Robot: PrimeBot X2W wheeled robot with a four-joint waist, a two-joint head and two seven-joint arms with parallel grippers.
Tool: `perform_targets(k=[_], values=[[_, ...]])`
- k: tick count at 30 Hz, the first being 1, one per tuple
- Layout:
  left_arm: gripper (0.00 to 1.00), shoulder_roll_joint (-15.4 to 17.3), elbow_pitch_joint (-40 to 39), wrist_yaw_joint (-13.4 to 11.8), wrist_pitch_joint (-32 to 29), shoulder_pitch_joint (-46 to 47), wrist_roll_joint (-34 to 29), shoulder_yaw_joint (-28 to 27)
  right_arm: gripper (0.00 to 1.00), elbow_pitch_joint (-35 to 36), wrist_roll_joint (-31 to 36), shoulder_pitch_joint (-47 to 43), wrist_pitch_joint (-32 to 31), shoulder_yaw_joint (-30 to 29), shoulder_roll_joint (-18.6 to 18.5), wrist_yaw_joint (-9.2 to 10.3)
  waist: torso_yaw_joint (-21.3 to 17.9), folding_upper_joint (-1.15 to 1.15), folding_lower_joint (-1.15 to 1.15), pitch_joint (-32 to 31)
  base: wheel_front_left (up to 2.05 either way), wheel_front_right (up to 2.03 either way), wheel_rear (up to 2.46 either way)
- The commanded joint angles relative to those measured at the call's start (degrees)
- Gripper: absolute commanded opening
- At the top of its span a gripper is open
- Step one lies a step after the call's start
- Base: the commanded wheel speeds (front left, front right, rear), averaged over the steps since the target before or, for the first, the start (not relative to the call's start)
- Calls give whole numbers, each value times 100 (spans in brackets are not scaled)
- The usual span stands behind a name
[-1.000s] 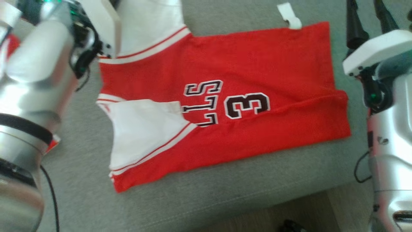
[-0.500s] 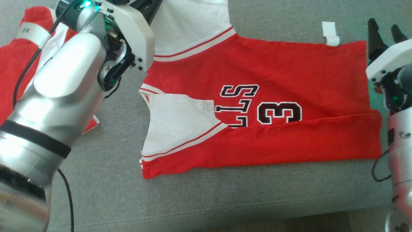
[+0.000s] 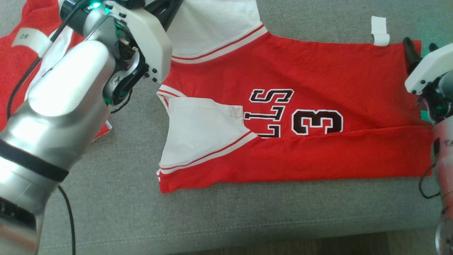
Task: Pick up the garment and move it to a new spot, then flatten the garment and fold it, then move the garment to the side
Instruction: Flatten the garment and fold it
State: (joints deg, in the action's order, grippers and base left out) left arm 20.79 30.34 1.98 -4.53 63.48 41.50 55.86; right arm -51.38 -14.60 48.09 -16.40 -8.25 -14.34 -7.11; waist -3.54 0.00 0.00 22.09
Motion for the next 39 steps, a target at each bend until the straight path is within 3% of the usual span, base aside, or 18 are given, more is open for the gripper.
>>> perform_targets(k=[1, 10, 11, 12, 13, 14, 26, 39], values=[[0, 246, -185, -53, -35, 195, 27, -211, 100, 114, 6, 178, 39, 97, -90, -37, -2, 0, 0, 25, 0, 0, 0], [0, 331, -420, -148, -179, 278, 60, -231, 100, -329, -15, 435, -33, 213, -119, -37, 15, 0, 0, 216, 0, 0, 0], [0, 341, -423, -161, -184, 293, 58, -236, 96, -357, -34, 463, -39, 225, -121, -37, 13, 0, 0, 237, 0, 0, 0], [0, 352, -422, -173, -184, 306, 55, -242, 47, -382, -46, 489, -35, 238, -127, -37, 11, 0, 0, 257, 0, 0, 0], [0, 367, -416, -182, -182, 317, 49, -245, 11, -415, -56, 514, -36, 243, -136, -37, 8, 0, 0, 275, 0, 0, 0], [0, 384, -410, -188, -179, 327, 40, -245, 0, -452, -70, 538, -51, 250, -138, -37, 4, 0, 0, 293, 0, 0, 0], [0, 484, -124, -252, -10, 397, -10, -274, 0, -361, -327, 830, 464, 524, -66, -37, -50, 0, 0, 275, 0, 0, 0], [0, 365, 556, -368, 507, 871, -123, -453, 0, -373, -377, 1444, 1017, 757, -148, -37, -119, 0, 0, 376, 0, 0, 0]])
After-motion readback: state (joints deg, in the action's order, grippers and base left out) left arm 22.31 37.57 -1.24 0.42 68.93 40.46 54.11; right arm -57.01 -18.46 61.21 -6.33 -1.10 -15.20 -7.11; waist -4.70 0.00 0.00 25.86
